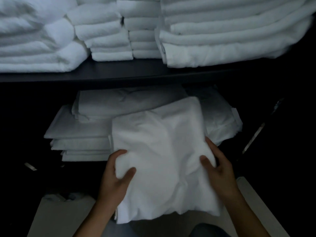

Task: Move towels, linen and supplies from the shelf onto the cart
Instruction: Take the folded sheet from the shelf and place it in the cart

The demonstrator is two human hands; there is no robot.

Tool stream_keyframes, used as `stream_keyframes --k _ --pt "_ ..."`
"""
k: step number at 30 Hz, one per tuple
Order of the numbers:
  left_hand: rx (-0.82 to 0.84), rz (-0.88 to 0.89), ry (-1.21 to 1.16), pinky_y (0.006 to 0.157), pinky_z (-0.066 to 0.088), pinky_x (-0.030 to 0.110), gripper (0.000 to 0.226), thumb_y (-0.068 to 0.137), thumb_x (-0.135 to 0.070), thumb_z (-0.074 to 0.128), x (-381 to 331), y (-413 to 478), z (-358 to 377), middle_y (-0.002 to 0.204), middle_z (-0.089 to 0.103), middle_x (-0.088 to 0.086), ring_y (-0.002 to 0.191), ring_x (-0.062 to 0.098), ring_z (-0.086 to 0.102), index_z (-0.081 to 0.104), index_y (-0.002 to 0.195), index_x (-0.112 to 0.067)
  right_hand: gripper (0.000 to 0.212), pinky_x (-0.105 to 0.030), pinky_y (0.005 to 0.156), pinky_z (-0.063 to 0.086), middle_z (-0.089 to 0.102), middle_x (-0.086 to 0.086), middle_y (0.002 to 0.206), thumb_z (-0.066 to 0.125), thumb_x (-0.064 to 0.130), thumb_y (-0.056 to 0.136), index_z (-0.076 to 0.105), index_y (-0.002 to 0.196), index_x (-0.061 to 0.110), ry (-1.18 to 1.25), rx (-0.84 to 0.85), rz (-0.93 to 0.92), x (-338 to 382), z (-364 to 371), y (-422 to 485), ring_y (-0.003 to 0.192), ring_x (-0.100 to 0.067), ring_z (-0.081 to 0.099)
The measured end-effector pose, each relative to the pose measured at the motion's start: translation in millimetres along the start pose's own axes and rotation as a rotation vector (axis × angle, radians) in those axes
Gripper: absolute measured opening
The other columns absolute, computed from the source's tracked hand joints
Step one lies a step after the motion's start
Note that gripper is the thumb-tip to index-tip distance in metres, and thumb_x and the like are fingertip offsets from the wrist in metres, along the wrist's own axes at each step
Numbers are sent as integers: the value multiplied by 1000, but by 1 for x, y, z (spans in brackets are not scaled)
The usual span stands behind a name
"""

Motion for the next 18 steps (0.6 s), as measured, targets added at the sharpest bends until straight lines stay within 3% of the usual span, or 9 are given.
stream_keyframes --k 3,6,9,11,14,18 --pt "7 80 -75 88 48 12 51 81 2 76 -37 21 -3 117 64 -19 104 -6 59 60 115 -32 50 -28 91 54 62 16 130 64 14 93 56 136 38 67 -108 -62 36 -14 5 115 -3 62" --pt "76 211 -37 91 43 8 48 82 4 74 -71 76 7 122 60 -13 102 -12 57 59 121 -19 50 -15 85 52 62 22 122 64 7 92 55 134 35 100 -186 -91 54 -25 45 104 7 62" --pt "128 187 28 92 37 2 56 85 -3 74 -58 133 31 125 55 -15 105 -8 55 52 135 -18 48 -31 98 50 61 2 132 65 13 93 54 139 24 29 -167 -4 35 -20 107 115 -13 61" --pt "148 129 87 100 33 3 63 88 -8 72 -27 146 45 134 50 -11 123 5 50 45 143 -20 50 -34 104 45 57 -3 138 66 16 93 52 141 20 -2 -149 54 9 -13 127 123 -21 55" --pt "164 120 116 115 28 21 67 91 -16 70 1 141 50 146 41 -11 133 7 41 37 149 -25 50 -30 104 43 54 1 137 65 16 94 51 142 22 0 -157 61 -11 -10 126 123 -18 52" --pt "102 65 38 104 43 28 80 87 -31 76 15 133 35 141 49 -6 122 8 52 26 147 -48 49 -26 100 42 54 4 132 64 14 95 52 141 21 15 -198 44 -15 -11 128 119 -13 52"
Point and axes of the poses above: each hand's wrist, its own y-axis towards the middle knuckle, its own z-axis out of the palm, x = y × z, the point moved 5 cm from there along y, towards the middle knuckle
